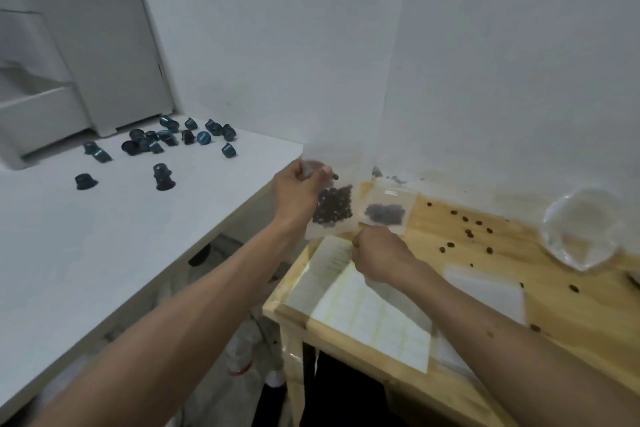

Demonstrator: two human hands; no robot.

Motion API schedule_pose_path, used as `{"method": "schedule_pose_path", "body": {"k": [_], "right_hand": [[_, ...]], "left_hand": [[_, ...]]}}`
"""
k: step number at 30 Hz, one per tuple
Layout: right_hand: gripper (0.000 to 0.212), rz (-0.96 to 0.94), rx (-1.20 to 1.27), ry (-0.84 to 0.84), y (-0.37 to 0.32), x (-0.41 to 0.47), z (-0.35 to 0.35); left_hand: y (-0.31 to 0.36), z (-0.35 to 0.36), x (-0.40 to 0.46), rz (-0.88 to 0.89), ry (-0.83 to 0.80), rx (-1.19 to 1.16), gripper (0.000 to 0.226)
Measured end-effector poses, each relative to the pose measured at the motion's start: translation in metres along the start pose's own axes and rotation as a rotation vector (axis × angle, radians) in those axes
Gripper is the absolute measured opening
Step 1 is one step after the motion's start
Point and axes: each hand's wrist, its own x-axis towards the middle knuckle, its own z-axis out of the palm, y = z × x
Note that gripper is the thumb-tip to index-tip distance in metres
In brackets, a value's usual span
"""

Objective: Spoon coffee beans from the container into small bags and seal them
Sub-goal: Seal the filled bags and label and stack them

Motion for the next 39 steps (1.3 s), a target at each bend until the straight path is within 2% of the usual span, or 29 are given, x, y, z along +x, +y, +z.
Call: {"method": "schedule_pose_path", "body": {"k": [2, 8, 15, 18, 22, 27, 32, 39], "right_hand": [[0.007, 0.027, -0.001, 0.033, -0.003, 0.000, 0.002], [0.028, 0.128, 0.057, 0.135, -0.004, 0.005, 0.010], [0.031, 0.235, 0.224, 0.114, 0.000, 0.012, 0.009], [0.040, 0.204, 0.253, 0.062, 0.001, 0.012, 0.005], [0.050, 0.055, 0.324, 0.027, 0.012, 0.011, -0.011], [0.041, 0.020, 0.374, 0.142, 0.031, 0.009, -0.040], [0.042, 0.073, 0.402, -0.007, 0.025, 0.009, -0.019], [0.035, 0.197, 0.412, 0.003, 0.002, 0.022, -0.007]], "left_hand": [[-0.002, -0.003, 0.001, 0.002, 0.009, -0.004, 0.008], [-0.006, -0.004, 0.002, 0.004, 0.019, -0.009, 0.007], [-0.006, 0.001, 0.000, 0.006, -0.017, 0.005, 0.009], [-0.007, 0.003, -0.001, 0.004, -0.029, -0.004, 0.009], [-0.009, 0.010, 0.003, -0.039, -0.057, -0.048, 0.016], [-0.007, 0.029, 0.006, -0.034, -0.086, -0.077, 0.029], [-0.004, 0.036, 0.012, -0.068, -0.042, -0.079, 0.017], [-0.003, 0.022, 0.016, -0.037, -0.012, -0.064, 0.015]]}}
